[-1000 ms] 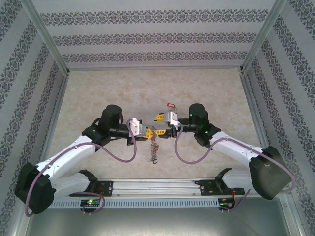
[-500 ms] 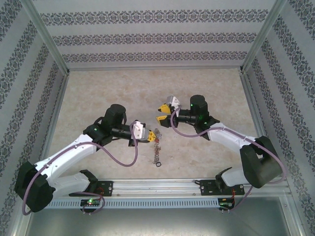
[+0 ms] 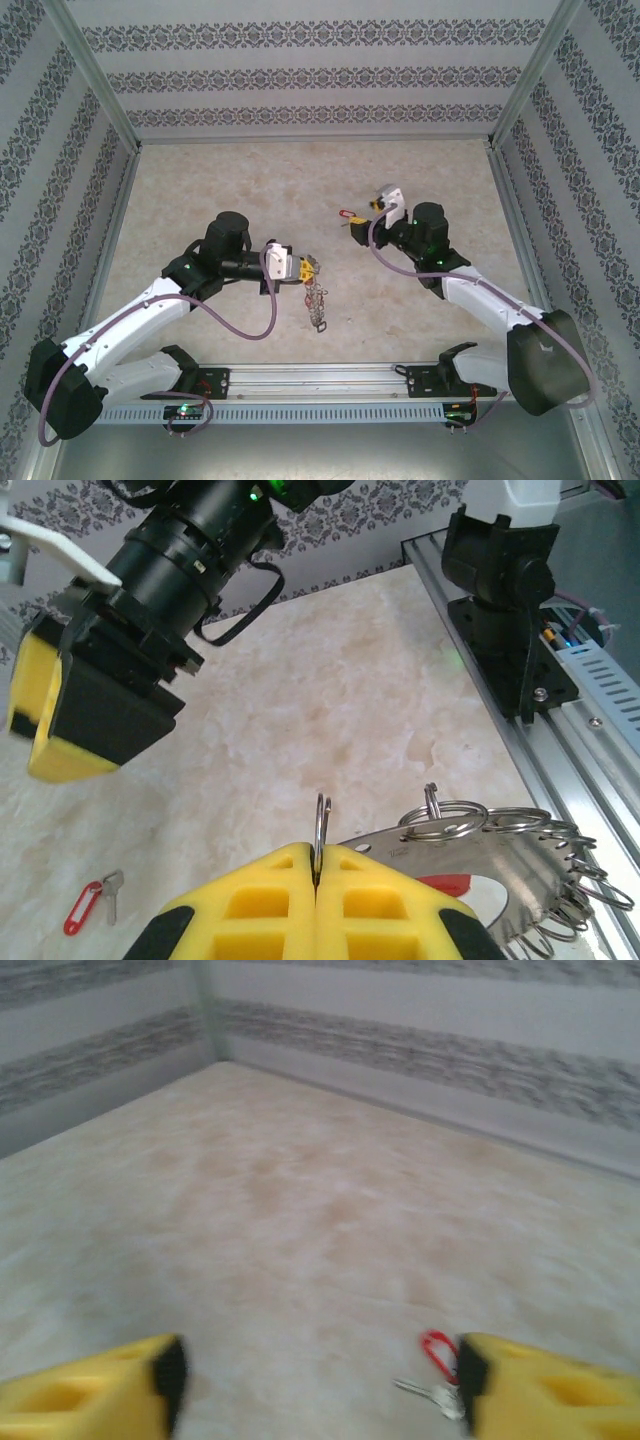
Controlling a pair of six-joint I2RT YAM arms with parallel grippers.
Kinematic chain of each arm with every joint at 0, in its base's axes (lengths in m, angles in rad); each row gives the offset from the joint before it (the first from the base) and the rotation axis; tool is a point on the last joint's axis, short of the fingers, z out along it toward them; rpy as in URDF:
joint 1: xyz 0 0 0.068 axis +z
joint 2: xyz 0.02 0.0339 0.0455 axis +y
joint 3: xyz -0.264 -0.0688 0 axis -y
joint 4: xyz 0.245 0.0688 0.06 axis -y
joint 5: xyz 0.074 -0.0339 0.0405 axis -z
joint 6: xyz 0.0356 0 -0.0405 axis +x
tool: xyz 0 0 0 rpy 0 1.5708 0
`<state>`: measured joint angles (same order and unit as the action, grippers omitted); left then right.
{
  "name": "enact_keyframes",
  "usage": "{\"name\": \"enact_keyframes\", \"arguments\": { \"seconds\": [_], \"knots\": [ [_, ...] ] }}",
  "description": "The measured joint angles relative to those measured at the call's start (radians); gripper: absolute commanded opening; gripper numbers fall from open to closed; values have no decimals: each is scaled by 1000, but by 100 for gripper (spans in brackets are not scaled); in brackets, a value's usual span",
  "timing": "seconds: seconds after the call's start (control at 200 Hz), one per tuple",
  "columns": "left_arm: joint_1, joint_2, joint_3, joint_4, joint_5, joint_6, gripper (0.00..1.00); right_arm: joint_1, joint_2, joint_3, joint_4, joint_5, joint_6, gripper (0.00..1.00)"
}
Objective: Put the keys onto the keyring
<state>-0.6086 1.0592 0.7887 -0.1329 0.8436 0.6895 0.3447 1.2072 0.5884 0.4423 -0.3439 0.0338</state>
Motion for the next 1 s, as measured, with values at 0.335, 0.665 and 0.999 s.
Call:
{"name": "enact_keyframes", "arguments": {
  "seconds": [0.335, 0.665, 0.999],
  "knots": [
    [0, 23, -25, 69, -77, -89, 0, -255, 87, 112, -280, 228, 387, 89],
    [0, 34, -25, 60, -121, -112, 0, -255, 345, 400, -601, 102, 231, 59],
    [0, 33, -24, 14, -146, -109, 0, -69, 639, 633, -773, 102, 124, 52]
  ]
}}
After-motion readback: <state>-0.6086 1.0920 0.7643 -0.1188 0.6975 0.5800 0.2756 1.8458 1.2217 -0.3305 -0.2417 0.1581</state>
